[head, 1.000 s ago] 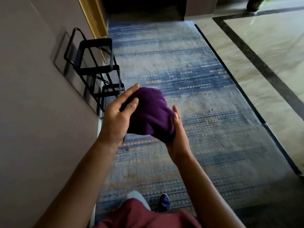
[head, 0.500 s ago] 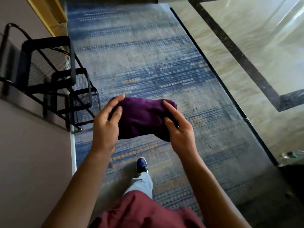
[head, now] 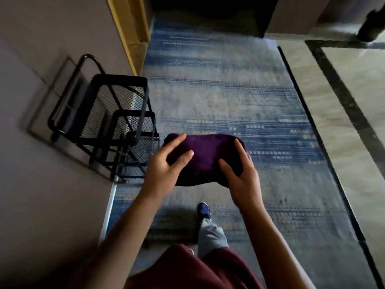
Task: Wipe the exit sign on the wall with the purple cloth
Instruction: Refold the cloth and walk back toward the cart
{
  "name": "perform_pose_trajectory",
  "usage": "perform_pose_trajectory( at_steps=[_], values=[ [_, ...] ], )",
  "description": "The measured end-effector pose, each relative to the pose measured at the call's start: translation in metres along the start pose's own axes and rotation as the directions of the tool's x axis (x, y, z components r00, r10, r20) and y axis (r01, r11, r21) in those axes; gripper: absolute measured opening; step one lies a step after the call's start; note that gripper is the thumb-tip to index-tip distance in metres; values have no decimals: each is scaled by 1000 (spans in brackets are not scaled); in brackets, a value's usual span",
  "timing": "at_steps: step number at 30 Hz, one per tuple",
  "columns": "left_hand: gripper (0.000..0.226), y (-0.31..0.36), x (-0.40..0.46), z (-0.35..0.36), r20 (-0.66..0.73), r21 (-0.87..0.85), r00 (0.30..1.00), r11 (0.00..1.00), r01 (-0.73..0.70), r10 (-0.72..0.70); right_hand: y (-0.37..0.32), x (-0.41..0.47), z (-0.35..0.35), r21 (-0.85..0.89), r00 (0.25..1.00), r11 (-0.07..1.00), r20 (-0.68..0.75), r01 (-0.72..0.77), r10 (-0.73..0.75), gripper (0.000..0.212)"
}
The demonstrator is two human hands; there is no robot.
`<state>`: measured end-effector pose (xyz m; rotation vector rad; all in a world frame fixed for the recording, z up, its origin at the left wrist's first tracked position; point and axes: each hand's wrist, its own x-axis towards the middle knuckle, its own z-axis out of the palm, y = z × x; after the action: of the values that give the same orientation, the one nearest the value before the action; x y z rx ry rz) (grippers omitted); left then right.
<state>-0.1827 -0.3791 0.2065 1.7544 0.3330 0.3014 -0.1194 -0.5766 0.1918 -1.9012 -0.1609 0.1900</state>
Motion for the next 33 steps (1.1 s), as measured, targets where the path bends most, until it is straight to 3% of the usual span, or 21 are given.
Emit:
perform_pose_trajectory(
  at_steps=[3,6,14,20,25,33],
  values=[
    [47,-17,43,-15,-155,99,988,995,5,11,-6,70,29,-72,989,994,132,80,-70,71],
    [46,-26,84,-36,-302,142,952,985,97,-50,-21,134,62,-128,951,978,286,163,-121,72],
    [41,-47,169,-98,-561,180,826,964,194,-61,-48,269,168,-192,793,920,584,341,-172,73],
    [46,-110,202,-151,-650,75,723,927,368,-234,-58,330,273,-203,657,861,731,467,-184,74],
    [50,-161,240,-193,-680,25,684,924,382,-265,-68,383,356,-227,541,754,818,617,-196,77],
    [47,-210,283,-221,-698,-167,520,818,550,-493,-52,435,453,-266,370,596,927,758,-57,80]
  ],
)
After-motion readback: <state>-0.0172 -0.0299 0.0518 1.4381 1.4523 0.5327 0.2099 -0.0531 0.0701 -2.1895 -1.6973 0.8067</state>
